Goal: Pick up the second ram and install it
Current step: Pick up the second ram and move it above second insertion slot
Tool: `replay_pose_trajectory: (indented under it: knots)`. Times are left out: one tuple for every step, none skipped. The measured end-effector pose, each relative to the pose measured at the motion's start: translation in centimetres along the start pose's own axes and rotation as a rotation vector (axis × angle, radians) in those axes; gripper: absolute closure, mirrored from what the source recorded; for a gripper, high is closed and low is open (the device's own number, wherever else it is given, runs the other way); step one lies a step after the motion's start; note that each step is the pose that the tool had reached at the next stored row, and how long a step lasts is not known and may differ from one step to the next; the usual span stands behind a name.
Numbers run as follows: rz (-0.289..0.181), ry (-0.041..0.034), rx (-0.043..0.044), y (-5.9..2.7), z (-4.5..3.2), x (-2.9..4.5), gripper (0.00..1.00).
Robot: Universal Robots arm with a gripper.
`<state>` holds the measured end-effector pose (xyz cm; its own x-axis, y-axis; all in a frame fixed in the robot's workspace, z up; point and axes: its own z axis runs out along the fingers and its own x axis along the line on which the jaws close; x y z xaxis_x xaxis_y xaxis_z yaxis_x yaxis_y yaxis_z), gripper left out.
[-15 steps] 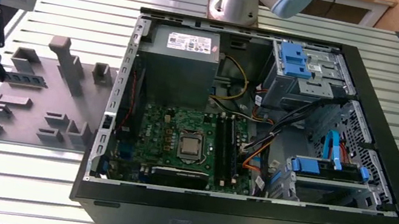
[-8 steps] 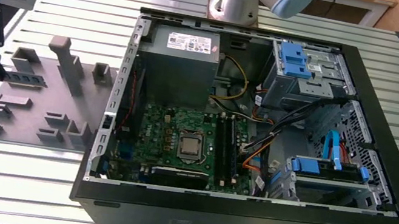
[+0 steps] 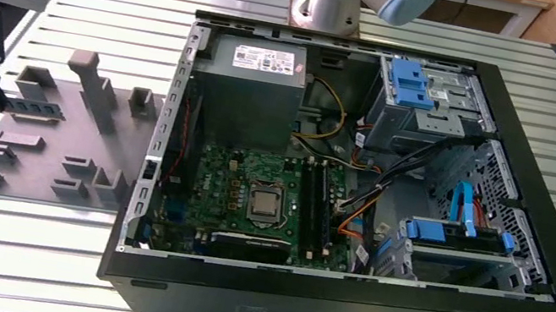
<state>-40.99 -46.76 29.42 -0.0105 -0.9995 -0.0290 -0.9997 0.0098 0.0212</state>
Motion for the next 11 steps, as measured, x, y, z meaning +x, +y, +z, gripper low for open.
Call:
replay_pose_trajectory:
  knots:
    - [0.0, 0.0, 0.0, 0.0, -0.13, 0.0, 0.86]
    - [0.0, 0.0, 0.0, 0.0, -0.15, 0.0, 0.86]
    - [0.0, 0.0, 0.0, 0.0, -0.16, 0.0, 0.86]
    - [0.0, 0.0, 0.0, 0.0, -0.18, 0.0, 0.86]
    - [0.0, 0.0, 0.0, 0.01, -0.2, -0.01, 0.86]
    - [0.0, 0.0, 0.0, 0.01, -0.23, -0.01, 0.86]
    - [0.0, 0.0, 0.0, 0.0, -0.25, -0.01, 0.86]
    - [0.0, 0.0, 0.0, 0.01, -0.28, -0.01, 0.86]
    - [0.0, 0.0, 0.0001, 0.0, -0.3, -0.01, 0.86]
    - [0.0, -0.0001, 0.0001, 0.01, -0.32, -0.01, 0.86]
    - [0.0, -0.0001, 0.0001, 0.01, -0.34, -0.01, 0.86]
